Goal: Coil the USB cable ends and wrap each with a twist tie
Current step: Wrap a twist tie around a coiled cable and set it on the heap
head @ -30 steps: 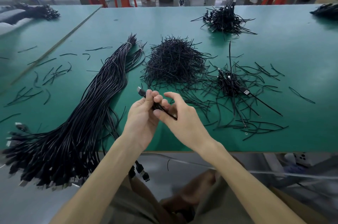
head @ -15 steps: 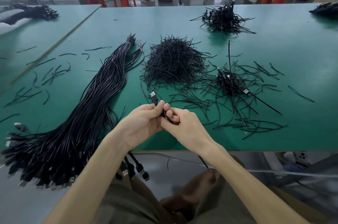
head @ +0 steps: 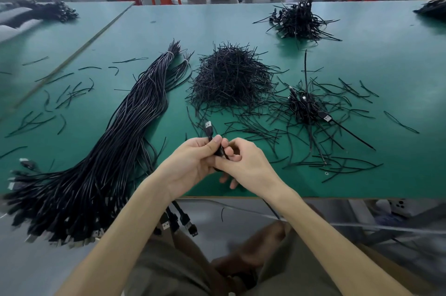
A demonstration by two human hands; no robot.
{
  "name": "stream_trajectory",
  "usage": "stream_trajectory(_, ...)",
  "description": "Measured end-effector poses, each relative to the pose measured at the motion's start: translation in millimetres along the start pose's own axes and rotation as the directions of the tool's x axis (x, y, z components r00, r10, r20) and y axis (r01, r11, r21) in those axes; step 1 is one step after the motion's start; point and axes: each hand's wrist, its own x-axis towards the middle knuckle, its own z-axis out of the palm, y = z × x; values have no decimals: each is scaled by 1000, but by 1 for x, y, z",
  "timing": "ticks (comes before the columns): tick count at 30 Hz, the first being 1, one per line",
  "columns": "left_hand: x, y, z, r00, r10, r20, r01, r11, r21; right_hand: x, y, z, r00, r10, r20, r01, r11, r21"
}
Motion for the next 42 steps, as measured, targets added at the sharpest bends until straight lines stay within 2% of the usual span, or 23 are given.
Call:
stream_trajectory(3, 2, 2, 0, 999, 6, -42, -7, 1000, -29, 2, -4, 2, 999, -30, -45, 28, 998, -58)
stream_trajectory(8, 4, -1, 7, 973, 101, -207, -104, 995, -4, 3, -5, 13, 986, -121, -117, 109, 988, -107)
stream_trajectory(13, 4, -9, 16, 910, 157, -383, -92, 979, 183, 8, 5, 18, 976, -171, -136, 128, 952, -277)
stream_trajectory(18, 8, -12, 32, 821, 224, -526, -23, 932, 361, 11, 9, 19, 975, -193, -114, 155, 948, -278)
stream_trajectory(23, 9, -12, 34, 805, 273, -527, -22, 901, 434, 9, 10, 17, 972, -212, -100, 180, 949, -260)
stream_trajectory(29, 14, -11, 36, 797, 292, -529, -28, 892, 450, 5, 4, 9, 953, -270, -139, 197, 898, -393)
stream_trajectory(33, 12, -10, 23, 857, 170, -486, 21, 931, 364, 2, -1, 3, 975, -214, -64, 145, 825, -547)
stream_trajectory(37, 8, -4, 14, 933, 33, -358, 30, 985, 170, -1, 1, 5, 957, -291, 9, 186, 587, -788)
stream_trajectory(40, 3, 3, 8, 955, -6, -296, 96, 952, 290, -4, 4, 2, 953, -289, 89, 223, 472, -853)
stream_trajectory(42, 0, 11, 7, 959, -19, -283, 136, 906, 401, -4, 5, -1, 952, -280, 125, 245, 448, -860)
